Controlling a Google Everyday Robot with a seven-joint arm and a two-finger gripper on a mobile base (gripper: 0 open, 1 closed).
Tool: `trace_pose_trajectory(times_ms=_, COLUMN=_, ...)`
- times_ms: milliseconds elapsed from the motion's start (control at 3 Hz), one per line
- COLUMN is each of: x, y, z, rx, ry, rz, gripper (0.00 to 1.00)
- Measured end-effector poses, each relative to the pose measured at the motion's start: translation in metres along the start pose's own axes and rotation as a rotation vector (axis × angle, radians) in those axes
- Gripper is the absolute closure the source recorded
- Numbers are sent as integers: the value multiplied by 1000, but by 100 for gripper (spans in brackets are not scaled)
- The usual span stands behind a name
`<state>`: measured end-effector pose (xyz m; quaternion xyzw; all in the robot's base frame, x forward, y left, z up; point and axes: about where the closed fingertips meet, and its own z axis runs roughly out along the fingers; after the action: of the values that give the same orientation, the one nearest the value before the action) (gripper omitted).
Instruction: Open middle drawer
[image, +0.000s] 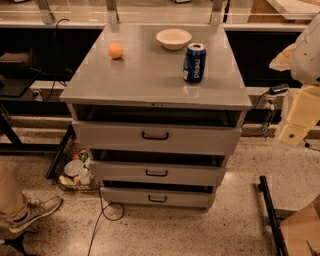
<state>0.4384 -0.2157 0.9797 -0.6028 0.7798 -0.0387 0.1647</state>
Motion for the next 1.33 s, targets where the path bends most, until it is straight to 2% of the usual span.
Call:
trace_pose_trajectory(times_ms=333, x=0, y=0, z=0, rx=0, ry=0, rz=0, gripper=0)
trace_pose_trajectory(times_ms=667, x=0, y=8, z=15, rx=-20, ry=-37, rz=-21, gripper=0)
trace_pose_trajectory(times_ms=1000, x=5, y=25, z=52, rx=-65, ry=-81, rz=-53, gripper=0)
trace_pose_trajectory(times_ms=1333, x=7, y=45, z=103, rx=-121, ry=-137, rz=-92, gripper=0)
